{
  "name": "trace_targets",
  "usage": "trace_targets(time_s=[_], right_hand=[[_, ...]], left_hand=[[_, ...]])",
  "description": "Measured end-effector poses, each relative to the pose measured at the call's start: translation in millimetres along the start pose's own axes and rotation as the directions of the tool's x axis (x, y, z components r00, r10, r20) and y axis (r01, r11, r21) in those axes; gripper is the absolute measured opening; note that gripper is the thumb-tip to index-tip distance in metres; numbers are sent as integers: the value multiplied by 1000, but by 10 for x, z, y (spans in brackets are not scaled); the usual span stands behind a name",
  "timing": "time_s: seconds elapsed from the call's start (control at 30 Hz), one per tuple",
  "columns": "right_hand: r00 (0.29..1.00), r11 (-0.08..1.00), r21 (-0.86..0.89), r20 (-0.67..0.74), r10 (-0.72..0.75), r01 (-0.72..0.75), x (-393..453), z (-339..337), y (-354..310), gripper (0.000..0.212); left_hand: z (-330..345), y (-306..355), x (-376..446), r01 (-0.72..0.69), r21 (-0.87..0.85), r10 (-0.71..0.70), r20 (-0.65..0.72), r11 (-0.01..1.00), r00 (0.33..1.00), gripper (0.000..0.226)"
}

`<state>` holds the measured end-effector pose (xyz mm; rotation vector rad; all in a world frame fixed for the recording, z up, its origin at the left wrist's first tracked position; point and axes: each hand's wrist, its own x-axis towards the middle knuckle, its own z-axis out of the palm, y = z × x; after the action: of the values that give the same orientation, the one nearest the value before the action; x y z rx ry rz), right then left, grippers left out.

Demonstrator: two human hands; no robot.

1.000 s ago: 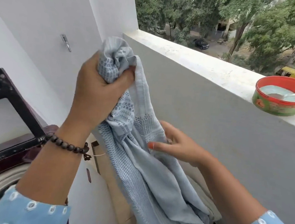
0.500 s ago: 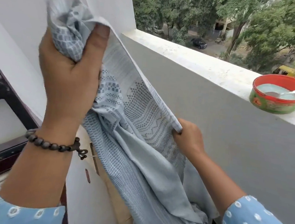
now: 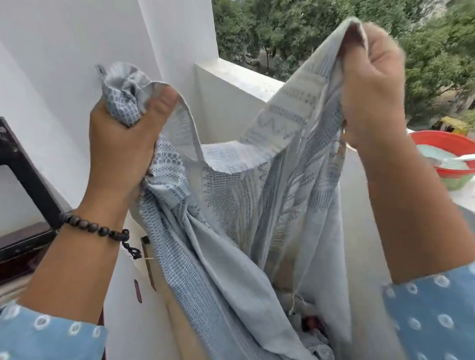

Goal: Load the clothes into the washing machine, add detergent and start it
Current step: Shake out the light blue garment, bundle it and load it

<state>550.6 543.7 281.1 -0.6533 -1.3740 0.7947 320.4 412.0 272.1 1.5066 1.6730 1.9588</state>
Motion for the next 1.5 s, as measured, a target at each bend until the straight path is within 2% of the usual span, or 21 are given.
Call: trace_targets(time_s=[0.03, 0.1, 0.17, 0.2, 0.23, 0.3, 0.33, 0.4, 0.47, 0.53, 0.6, 0.7, 0.77, 0.87, 0.93, 1.03, 1.13, 1.2, 1.3, 1.4, 1.5], right_hand=[[998, 999, 25, -58, -19, 21, 189, -38, -103, 22], [987, 997, 25, -140, 75, -73, 472, -100, -175, 23], [959, 963, 30, -92, 268, -266, 560, -138, -212, 26], [952, 954, -2, -59, 300, -301, 507, -132, -277, 25], [974, 973, -45, -32, 226, -227, 403, -114, -380, 23], [997, 1000, 3, 80, -7, 7, 83, -67, -455, 27], [990, 998, 58, 137, 30, -38, -83, -36, -424, 31], [955, 962, 105, 185, 231, -253, -391, 48, -242, 37], [882, 891, 102, 231, 411, -442, -671, 132, -8, 37], [808, 837, 57, 302, 506, -545, -943, 257, 124, 36], [761, 821, 2, 376, 528, -571, -1175, 377, 239, 34], [736, 885, -124, 511, 444, -449, -1389, 438, 430, 24], [656, 914, -242, 638, 404, -327, -1420, 374, 539, 34], [500, 886, -455, 749, 434, -88, -1383, 247, 613, 21], [464, 877, -481, 773, 433, -18, -1320, 174, 640, 29], [568, 917, -373, 729, 382, -138, -1187, 128, 561, 25], [773, 945, -58, 561, 297, -321, -993, 138, 473, 24], [850, 941, 99, 467, 244, -325, -885, 178, 389, 31], [873, 963, 117, 460, 164, -243, -813, 343, 269, 20], [872, 986, 20, 471, 134, -163, -815, 515, 250, 20], [862, 978, -31, 467, 197, -206, -791, 481, 303, 22]], left_hand=[[-25, 22, 15, 2, -23, -3, -19, 1000, 1000, 15], [-70, 52, 48, 9, -70, -13, -56, 997, 998, 11], [-83, 62, 52, 32, -124, -42, -84, 992, 996, 9], [-67, 57, 38, 56, -155, -70, -88, 986, 994, 10], [-42, 45, 19, 95, -190, -114, -91, 977, 989, 12], [25, 5, -27, 204, -276, -235, -85, 939, 968, 17], [62, -18, -51, 260, -319, -295, -65, 911, 953, 20], [141, -65, -90, 343, -401, -378, -7, 849, 926, 26], [231, -103, -120, 390, -452, -429, 18, 802, 903, 32], [327, -154, -146, 430, -477, -480, 19, 767, 877, 34], [421, -198, -180, 474, -511, -534, 35, 717, 845, 33], [499, -248, -221, 525, -529, -595, 47, 666, 802, 33], [492, -275, -214, 523, -540, -606, 30, 660, 795, 32], [426, -290, -165, 505, -626, -638, 15, 594, 770, 22], [383, -321, -129, 479, -666, -652, -13, 571, 758, 23], [349, -356, -118, 437, -663, -599, -22, 608, 800, 29], [364, -401, -176, 437, -503, -496, 19, 746, 868, 34], [425, -414, -265, 417, -347, -419, 73, 840, 905, 36], [577, -334, -478, 414, -250, -351, 260, 875, 899, 36], [682, -291, -613, 504, -393, -291, 487, 769, 824, 45], [659, -384, -595, 396, -317, -163, 566, 862, 808, 65]])
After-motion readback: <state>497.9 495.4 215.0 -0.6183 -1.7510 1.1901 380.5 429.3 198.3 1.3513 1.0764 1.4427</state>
